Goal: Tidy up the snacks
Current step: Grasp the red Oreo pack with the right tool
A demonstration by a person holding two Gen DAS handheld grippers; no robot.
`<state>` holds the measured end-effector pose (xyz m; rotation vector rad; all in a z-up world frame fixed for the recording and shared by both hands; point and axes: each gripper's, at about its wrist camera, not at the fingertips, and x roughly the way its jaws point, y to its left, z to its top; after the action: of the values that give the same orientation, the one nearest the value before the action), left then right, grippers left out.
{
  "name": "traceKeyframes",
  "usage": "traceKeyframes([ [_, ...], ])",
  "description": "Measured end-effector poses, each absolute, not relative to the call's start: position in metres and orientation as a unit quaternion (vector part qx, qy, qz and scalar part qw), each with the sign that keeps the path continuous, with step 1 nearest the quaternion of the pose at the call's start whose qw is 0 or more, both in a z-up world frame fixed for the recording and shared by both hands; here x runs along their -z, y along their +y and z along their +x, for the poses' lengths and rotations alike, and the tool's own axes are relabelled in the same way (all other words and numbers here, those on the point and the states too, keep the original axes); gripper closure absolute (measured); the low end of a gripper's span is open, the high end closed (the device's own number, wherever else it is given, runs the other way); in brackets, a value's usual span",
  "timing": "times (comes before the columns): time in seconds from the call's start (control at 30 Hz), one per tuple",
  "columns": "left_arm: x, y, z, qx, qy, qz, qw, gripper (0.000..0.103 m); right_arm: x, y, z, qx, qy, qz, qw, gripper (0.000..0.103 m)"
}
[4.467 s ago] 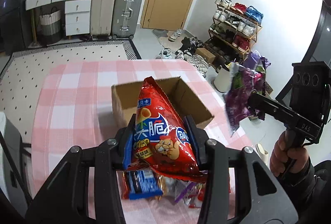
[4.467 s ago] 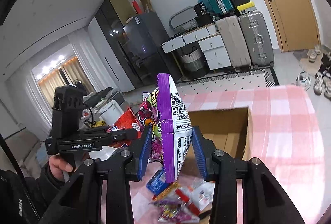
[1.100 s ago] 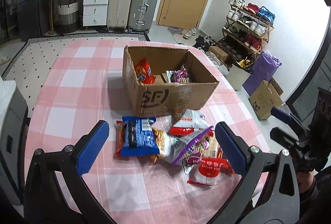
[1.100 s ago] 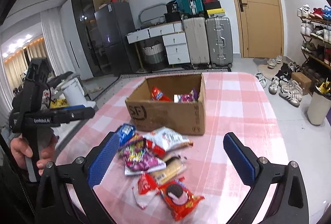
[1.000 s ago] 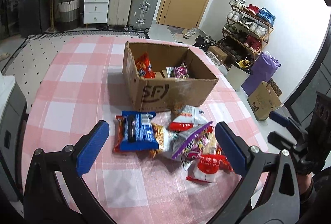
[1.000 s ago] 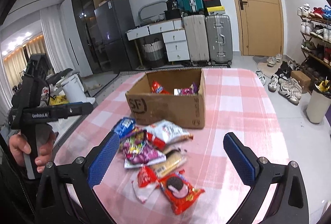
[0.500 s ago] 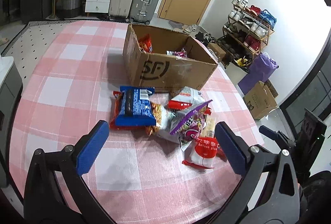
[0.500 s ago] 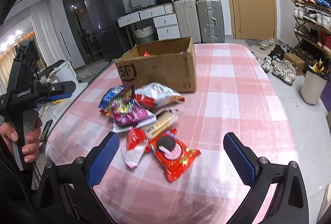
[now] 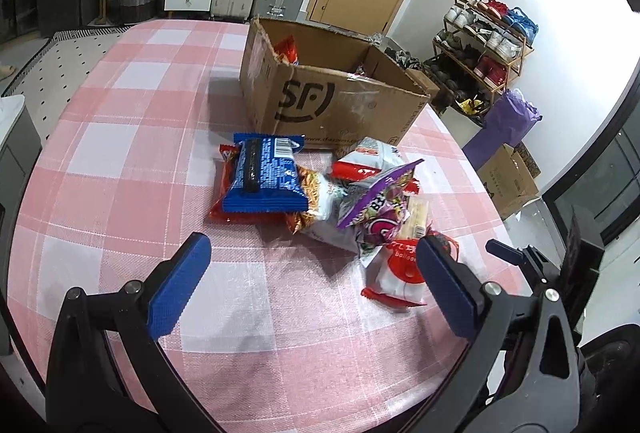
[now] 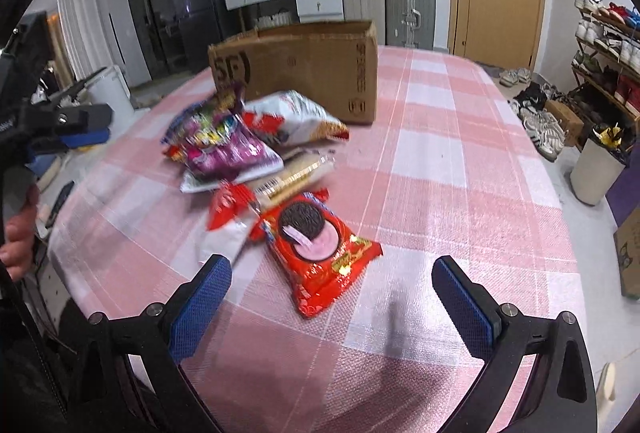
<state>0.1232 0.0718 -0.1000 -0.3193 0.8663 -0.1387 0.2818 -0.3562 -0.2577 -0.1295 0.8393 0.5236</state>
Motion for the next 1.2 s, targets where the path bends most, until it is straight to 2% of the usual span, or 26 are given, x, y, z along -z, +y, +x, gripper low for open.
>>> traceKeyframes([
  [0.77, 0.158, 0.091, 0.155, 0.057, 0.459, -0.183, 0.867, 0.001, 0.291, -0.329, 0.323, -0.257, 0.447, -0.108, 0.85, 0.002],
  [0.83, 0.161, 0.091, 0.157, 0.057, 0.46, -0.184, 0.866, 0.001, 0.291, -0.329, 0.323, -0.256, 0.446, -0.111, 0.851, 0.007],
  [0.9, 0.163, 0.092, 0.157, 0.056, 0.461, -0.186, 0.866, 0.001, 0.29, -0.328, 0.322, -0.253, 0.441, -0.115, 0.854, 0.017],
  [1.03, 0.163, 0.094, 0.155, 0.052, 0.458, -0.189, 0.867, 0.001, 0.289, -0.329, 0.322, -0.25, 0.437, -0.113, 0.857, 0.026],
  [1.13, 0.16, 0.097, 0.152, 0.051, 0.452, -0.197, 0.869, 0.001, 0.287, -0.326, 0.318, -0.258, 0.434, -0.118, 0.855, 0.043],
  [1.17, 0.16, 0.098, 0.152, 0.052, 0.45, -0.199, 0.869, 0.001, 0.286, -0.326, 0.316, -0.262, 0.434, -0.116, 0.854, 0.054],
  [1.2, 0.159, 0.098, 0.151, 0.053, 0.449, -0.201, 0.869, 0.001, 0.285, -0.326, 0.315, -0.262, 0.433, -0.116, 0.855, 0.055],
])
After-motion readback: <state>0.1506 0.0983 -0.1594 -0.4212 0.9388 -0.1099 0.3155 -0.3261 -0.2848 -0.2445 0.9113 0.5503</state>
